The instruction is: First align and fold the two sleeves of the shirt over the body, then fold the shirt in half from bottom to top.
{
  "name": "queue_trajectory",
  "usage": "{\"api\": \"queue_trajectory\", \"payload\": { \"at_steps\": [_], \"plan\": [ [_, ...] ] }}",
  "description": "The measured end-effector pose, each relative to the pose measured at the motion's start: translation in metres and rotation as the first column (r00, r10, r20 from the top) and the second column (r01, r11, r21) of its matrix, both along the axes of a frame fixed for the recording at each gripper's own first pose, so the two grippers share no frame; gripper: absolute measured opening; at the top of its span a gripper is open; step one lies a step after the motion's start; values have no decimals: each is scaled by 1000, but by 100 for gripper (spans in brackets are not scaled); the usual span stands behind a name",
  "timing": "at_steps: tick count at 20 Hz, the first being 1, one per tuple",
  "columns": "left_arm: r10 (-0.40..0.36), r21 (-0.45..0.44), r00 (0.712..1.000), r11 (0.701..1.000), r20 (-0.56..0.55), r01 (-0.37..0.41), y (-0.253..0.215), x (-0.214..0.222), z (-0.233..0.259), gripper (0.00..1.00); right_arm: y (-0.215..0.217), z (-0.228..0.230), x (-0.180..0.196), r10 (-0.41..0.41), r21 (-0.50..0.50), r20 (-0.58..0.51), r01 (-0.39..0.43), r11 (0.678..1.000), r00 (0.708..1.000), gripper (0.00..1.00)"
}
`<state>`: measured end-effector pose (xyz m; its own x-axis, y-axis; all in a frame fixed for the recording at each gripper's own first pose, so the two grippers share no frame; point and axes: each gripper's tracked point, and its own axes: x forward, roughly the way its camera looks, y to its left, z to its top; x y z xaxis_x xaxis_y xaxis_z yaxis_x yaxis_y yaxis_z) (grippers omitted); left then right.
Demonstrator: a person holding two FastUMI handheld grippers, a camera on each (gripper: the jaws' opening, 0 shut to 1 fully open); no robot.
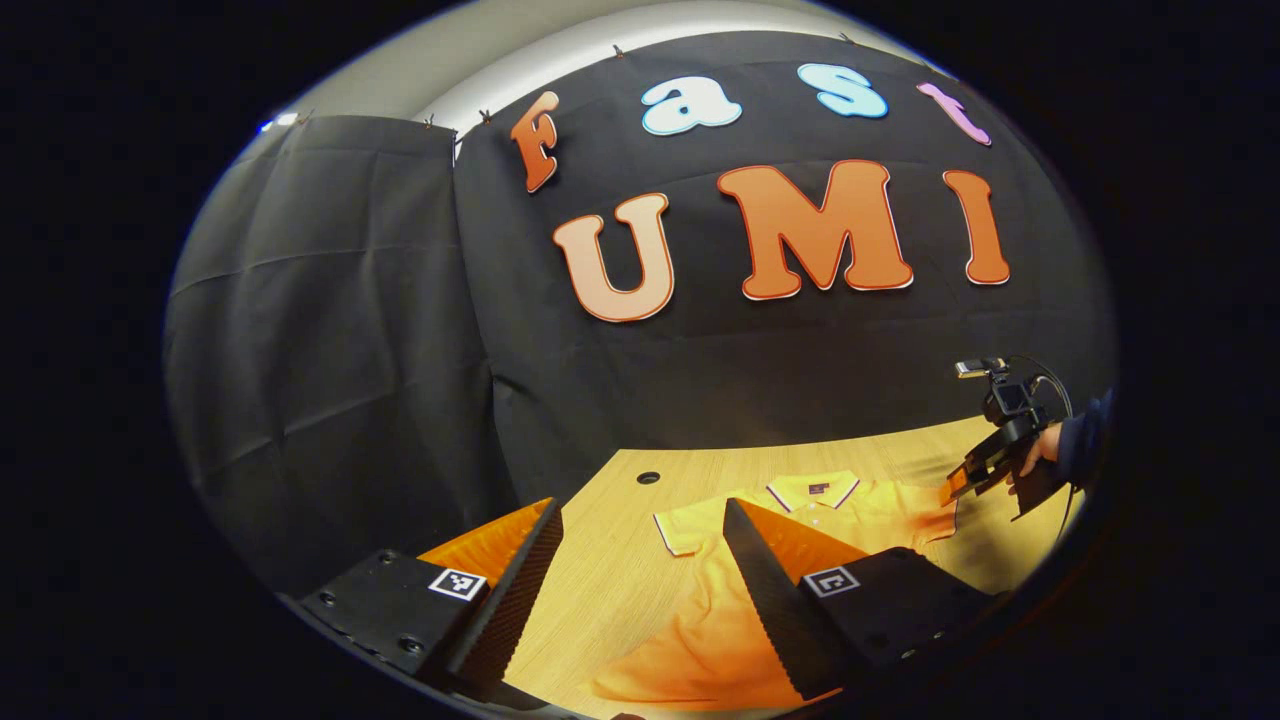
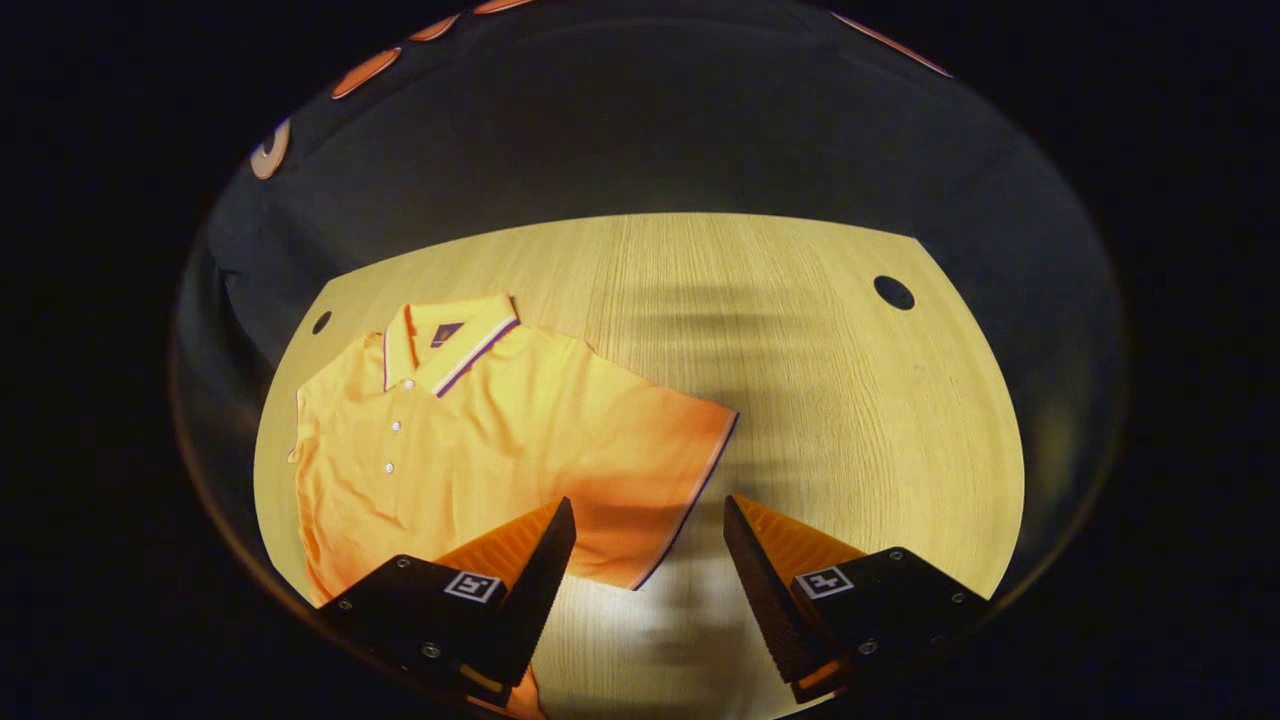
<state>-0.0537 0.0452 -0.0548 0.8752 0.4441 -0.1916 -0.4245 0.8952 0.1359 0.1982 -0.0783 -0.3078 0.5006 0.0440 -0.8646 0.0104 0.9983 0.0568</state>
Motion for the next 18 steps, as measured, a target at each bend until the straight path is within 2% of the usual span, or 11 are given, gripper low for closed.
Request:
{"api": "queue_trajectory", "payload": {
  "at_steps": [2,3,4,5,7,10,11,12,14,16,18],
  "plan": [
    [-9,2,1000,1000,-10,9,-4,3,-2,100,-4,-9,5,-2,-7,-38,1,1000,999,91],
    [-15,2,1000,1000,-15,15,-5,4,-3,96,-5,-14,7,-1,-11,-60,0,1000,998,90],
    [-20,2,1000,1000,-22,20,-9,5,-5,99,-6,-19,8,-1,-10,-80,0,1000,997,90],
    [-24,3,999,1000,-28,24,-11,6,-6,99,-5,-24,10,-3,-8,-99,3,1000,995,85],
    [-26,3,999,1000,-36,27,-11,7,-8,100,-3,-33,12,-12,-5,-131,11,1000,991,81],
    [-22,1,999,1000,-44,22,-9,7,-9,99,-3,-42,15,-24,-3,-163,24,1000,986,77],
    [-20,-1,999,1000,-48,20,-10,8,-13,99,-4,-44,15,-33,-13,-182,31,999,983,67],
    [-19,-2,998,1000,-52,19,-10,7,-13,99,-5,-44,18,-43,-18,-181,40,999,983,70],
    [-18,-7,998,1000,-62,18,-10,8,-17,99,-7,-44,19,-46,-48,-192,38,998,980,62],
    [-22,-15,998,1000,-66,21,-11,10,-20,99,-2,-43,24,-17,-52,-183,7,999,983,54],
    [-31,-23,997,999,-67,30,-15,14,-21,99,-2,-42,31,-43,-39,-167,37,999,985,36]
  ]
}}
